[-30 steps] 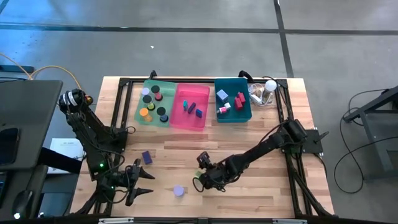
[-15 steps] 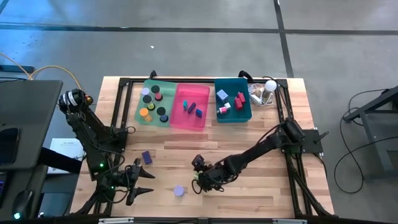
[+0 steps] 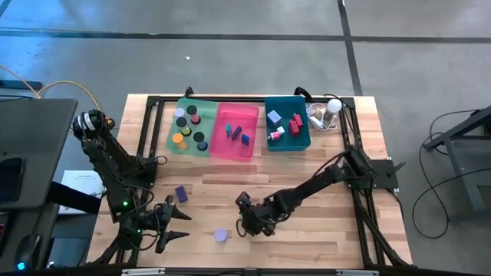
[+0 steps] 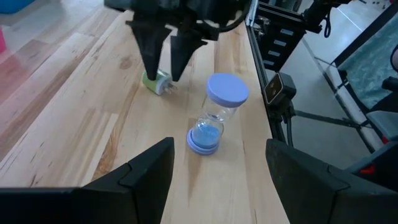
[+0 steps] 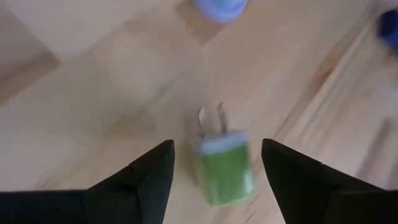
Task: Pick & Place Office items
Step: Put the green charger adapter into the blue bin
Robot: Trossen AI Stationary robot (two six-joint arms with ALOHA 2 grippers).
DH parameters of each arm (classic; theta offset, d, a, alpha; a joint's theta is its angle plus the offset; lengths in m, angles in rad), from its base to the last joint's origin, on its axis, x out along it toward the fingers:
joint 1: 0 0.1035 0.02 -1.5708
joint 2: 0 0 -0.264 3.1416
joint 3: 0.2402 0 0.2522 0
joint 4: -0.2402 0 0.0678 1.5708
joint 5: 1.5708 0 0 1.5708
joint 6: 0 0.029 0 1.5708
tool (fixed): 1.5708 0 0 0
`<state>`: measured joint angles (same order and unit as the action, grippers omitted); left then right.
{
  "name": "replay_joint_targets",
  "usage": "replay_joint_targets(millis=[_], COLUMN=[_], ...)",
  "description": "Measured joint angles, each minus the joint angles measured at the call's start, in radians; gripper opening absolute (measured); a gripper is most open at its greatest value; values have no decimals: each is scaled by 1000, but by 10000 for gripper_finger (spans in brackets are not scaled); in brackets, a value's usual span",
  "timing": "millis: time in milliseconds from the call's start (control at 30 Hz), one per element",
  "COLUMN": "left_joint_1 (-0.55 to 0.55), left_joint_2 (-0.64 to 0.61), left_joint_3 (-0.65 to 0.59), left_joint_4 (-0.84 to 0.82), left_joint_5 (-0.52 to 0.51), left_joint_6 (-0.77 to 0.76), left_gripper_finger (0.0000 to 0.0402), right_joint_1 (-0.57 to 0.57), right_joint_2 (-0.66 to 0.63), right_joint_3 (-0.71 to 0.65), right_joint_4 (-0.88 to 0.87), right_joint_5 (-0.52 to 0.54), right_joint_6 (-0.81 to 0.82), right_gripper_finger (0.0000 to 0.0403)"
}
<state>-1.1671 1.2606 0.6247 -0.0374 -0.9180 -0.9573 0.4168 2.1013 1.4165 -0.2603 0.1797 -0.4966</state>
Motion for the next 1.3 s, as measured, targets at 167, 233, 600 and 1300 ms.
replay_joint_targets(millis=[167, 233, 600, 1300], left_joint_1=[0, 0, 0, 0], left_joint_2=[0, 0, 1, 1], left_joint_3=[0, 0, 0, 0], left_joint_4=[0, 0, 0, 0], left_joint_5=[3, 5, 6, 6], left_joint_6=[-10, -19, -13, 39], left_gripper_finger=[246, 246, 246, 246], right_joint_1=[-38, -51, -63, 33], right_joint_2=[27, 40, 44, -100], right_joint_3=[0, 2, 2, -2], right_joint_4=[12, 20, 10, -357], right_joint_5=[-89, -128, -174, 286], right_joint_6=[29, 39, 86, 640], right_gripper_finger=[231, 231, 196, 116])
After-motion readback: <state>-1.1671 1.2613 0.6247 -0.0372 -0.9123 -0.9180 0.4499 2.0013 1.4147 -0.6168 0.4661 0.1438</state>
